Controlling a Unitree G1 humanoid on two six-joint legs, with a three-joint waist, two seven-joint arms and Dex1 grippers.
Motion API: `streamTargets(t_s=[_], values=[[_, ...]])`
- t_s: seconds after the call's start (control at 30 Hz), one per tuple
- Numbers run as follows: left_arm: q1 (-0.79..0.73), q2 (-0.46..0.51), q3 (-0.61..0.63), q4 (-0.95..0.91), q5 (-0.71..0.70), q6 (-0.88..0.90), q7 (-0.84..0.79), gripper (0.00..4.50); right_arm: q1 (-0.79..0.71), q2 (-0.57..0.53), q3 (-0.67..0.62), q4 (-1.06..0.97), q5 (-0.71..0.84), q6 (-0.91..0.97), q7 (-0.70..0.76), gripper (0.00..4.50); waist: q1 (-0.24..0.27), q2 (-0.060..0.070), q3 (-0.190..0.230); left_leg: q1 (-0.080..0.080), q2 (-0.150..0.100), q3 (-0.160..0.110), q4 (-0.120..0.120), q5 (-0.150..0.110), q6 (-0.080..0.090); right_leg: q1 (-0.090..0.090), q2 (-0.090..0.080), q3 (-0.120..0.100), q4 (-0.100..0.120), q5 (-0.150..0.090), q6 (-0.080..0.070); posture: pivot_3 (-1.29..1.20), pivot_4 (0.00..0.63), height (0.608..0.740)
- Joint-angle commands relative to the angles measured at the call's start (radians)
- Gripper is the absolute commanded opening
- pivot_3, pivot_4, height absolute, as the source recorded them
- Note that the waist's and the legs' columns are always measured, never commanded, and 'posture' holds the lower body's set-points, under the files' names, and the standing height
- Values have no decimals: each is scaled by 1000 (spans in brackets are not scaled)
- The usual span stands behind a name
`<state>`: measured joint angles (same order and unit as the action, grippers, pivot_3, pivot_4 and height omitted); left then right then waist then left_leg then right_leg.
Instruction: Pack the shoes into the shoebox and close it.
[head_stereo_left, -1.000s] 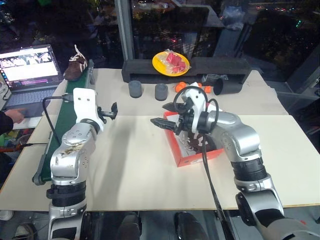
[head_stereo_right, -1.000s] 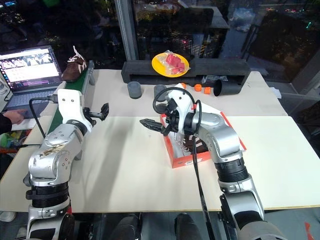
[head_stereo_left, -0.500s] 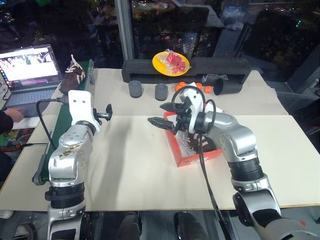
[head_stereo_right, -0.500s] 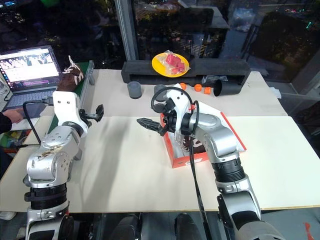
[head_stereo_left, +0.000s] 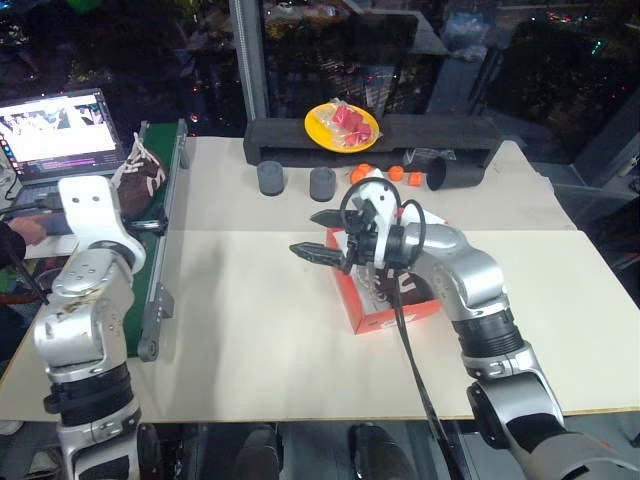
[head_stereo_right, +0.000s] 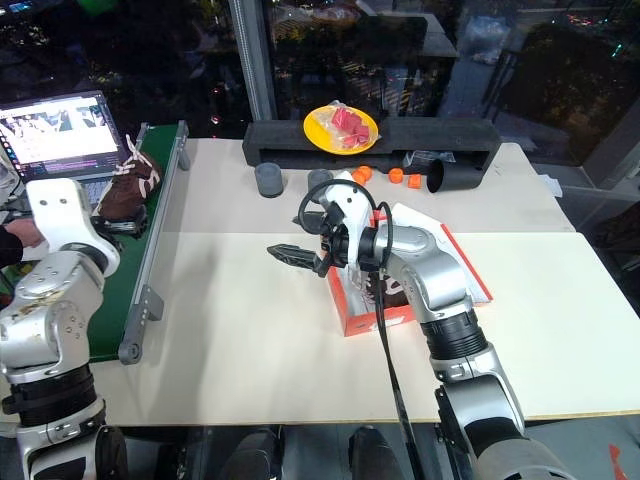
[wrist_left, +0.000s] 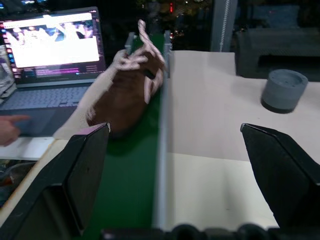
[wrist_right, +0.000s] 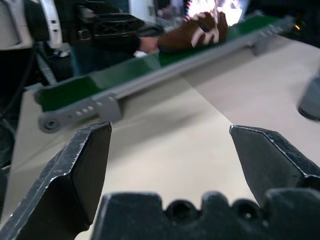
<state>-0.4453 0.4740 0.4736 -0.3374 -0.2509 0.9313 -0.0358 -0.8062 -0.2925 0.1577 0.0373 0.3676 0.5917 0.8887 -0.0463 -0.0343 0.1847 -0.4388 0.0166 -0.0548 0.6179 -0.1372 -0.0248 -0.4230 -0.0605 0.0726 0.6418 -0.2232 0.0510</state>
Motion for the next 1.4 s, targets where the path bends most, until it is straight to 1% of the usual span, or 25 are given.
streamTargets(t_s=[0.03, 0.27, 0.5, 0.73, 0.77, 0.83, 0.93, 1.03, 1.13, 1.27, 1.4], values=[[26, 29, 30, -49, -21, 8, -30, 4500, -35, 11, 2, -10, 13, -40, 29, 4435, 0, 0, 0, 0, 0, 0, 0, 0, 0, 0, 0, 0, 0, 0, 0, 0, 150, 740], [35, 82, 28, -28, -16, 17, -49, 4500, -34, 13, 10, -10, 7, -43, 31, 4435, 3, -1, 0, 0, 0, 0, 0, 0, 0, 0, 0, 0, 0, 0, 0, 0, 150, 740], [32, 87, 12, -67, -4, 93, -10, 4500, -24, 10, 6, -30, 12, -26, 18, 4435, 2, -1, 0, 0, 0, 0, 0, 0, 0, 0, 0, 0, 0, 0, 0, 0, 150, 740], [93, 110, 66, -129, -1, 144, -9, 4500, -11, 10, 10, -46, 20, -11, 14, 4435, -2, -1, 0, 0, 0, 0, 0, 0, 0, -1, 0, 0, 0, 0, 0, 0, 150, 740], [122, 110, 81, -153, -3, 156, -16, 4500, -11, 12, 11, -48, 23, -8, 15, 4435, -2, -1, 0, 0, 1, 0, 0, 0, 0, -1, 0, 0, 0, 0, 0, 0, 150, 740], [191, 83, 124, -212, -12, 172, -22, 4500, -11, 16, 17, -52, 30, 1, 19, 4435, -4, -1, 0, 0, 1, 0, 0, 0, 0, -1, 0, 0, 0, 0, 0, 0, 150, 740], [281, 14, 177, -275, -29, 161, -22, 4500, -14, 19, 27, -54, 34, 11, 28, 4435, -4, -1, 0, 0, 1, 0, -1, 0, 0, -1, 0, 0, 0, 0, 0, 0, 150, 740], [360, -43, 202, -295, -30, 128, -23, 4500, -19, 20, 36, -49, 29, 11, 38, 4435, 1, -1, -1, 0, 1, 0, -1, 0, 0, -1, 0, 0, 0, 0, -1, 0, 150, 740], [429, -91, 197, -283, -33, 77, -38, 4500, -30, 20, 39, -40, 24, 10, 44, 4435, 1, -2, -1, 1, 1, 1, -1, 0, 0, 0, 0, 0, 0, 1, -2, 0, 150, 740], [454, -137, 198, -261, -59, 5, -65, 3456, -37, 15, 33, -43, 24, 15, 40, 4500, 6, -3, -2, 1, 1, 1, -1, 0, -1, 0, 0, -1, 0, 0, -2, 0, 150, 740], [456, -148, 189, -249, -73, -51, -82, 2010, -33, 6, 26, -52, 24, 24, 33, 4500, 4, -4, -2, 2, 1, 1, -1, 0, -1, 1, 0, -1, 0, 0, -3, 0, 150, 740]])
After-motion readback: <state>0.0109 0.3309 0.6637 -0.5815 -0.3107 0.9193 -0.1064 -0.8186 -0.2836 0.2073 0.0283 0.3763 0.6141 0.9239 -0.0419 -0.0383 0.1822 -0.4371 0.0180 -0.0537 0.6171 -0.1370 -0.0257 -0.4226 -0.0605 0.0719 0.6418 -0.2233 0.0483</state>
